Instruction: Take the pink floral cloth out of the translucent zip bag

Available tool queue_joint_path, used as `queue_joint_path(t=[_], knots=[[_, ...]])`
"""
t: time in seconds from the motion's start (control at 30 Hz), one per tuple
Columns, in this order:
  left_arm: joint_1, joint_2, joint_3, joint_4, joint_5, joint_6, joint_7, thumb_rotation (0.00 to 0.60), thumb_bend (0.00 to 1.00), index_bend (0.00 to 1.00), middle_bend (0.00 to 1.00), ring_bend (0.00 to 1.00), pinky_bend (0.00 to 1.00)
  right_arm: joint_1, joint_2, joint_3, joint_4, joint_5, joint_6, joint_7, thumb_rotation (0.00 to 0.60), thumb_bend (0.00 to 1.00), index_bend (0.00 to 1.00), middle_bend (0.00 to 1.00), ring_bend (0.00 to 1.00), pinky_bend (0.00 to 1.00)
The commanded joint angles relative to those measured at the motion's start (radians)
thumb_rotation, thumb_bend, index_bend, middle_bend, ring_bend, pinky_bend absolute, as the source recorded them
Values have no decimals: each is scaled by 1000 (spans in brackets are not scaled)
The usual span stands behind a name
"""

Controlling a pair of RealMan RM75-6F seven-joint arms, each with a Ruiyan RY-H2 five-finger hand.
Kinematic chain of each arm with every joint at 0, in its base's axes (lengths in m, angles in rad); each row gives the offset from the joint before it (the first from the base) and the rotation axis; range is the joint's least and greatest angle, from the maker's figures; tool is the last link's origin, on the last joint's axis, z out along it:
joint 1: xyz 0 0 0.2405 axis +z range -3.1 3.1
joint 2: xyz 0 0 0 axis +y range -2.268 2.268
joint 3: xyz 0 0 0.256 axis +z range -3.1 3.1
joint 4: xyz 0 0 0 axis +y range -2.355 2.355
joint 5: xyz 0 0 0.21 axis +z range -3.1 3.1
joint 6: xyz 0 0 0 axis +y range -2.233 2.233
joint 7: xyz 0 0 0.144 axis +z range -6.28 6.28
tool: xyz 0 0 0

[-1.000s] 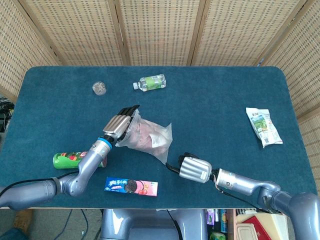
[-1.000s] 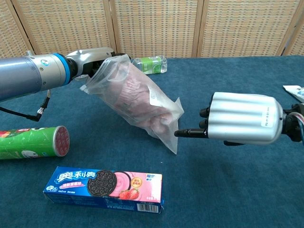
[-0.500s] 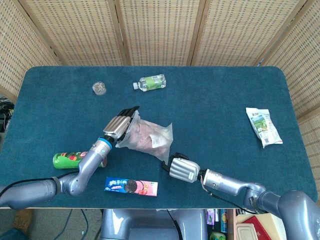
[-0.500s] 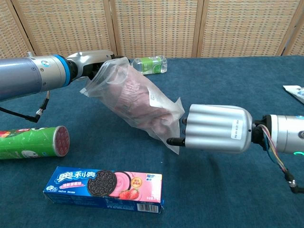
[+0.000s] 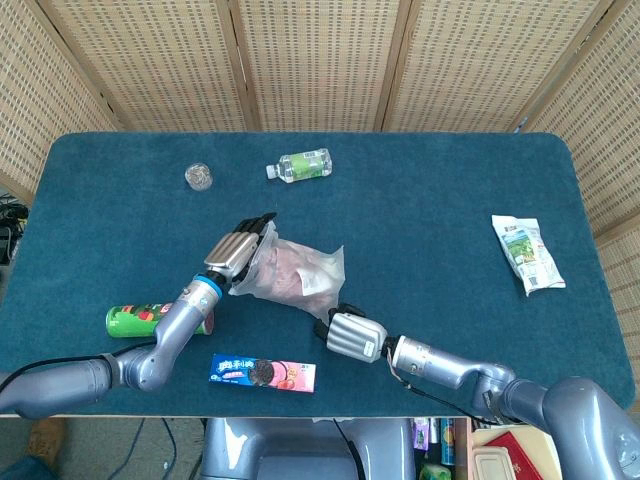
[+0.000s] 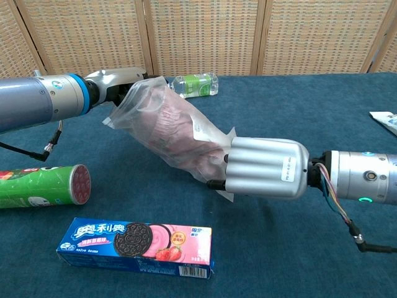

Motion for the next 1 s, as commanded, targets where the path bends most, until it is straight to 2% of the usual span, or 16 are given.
queue_joint_path(t=[0.03,0.3,0.47,1.0], knots=[[1,-4,2,4,3,1,-3,600,538,667,0,0,0,5,-13,-2,10,4,-4,2,600,78,308,732,670,895],[2,-3,2,3,11,3,-9,600,538,667,0,0,0,16,-32,0,20,11,-5,7,600,116,334,732,670,895],[3,0,3,0,10,5,-9,600,538,667,0,0,0,24,-42,7,23,25,-10,11,600,183,421,733,669,895],[3,11,-1,-2,2,-5,-23,600,538,667,0,0,0,44,-69,13,43,61,-27,28,600,214,424,733,670,895]])
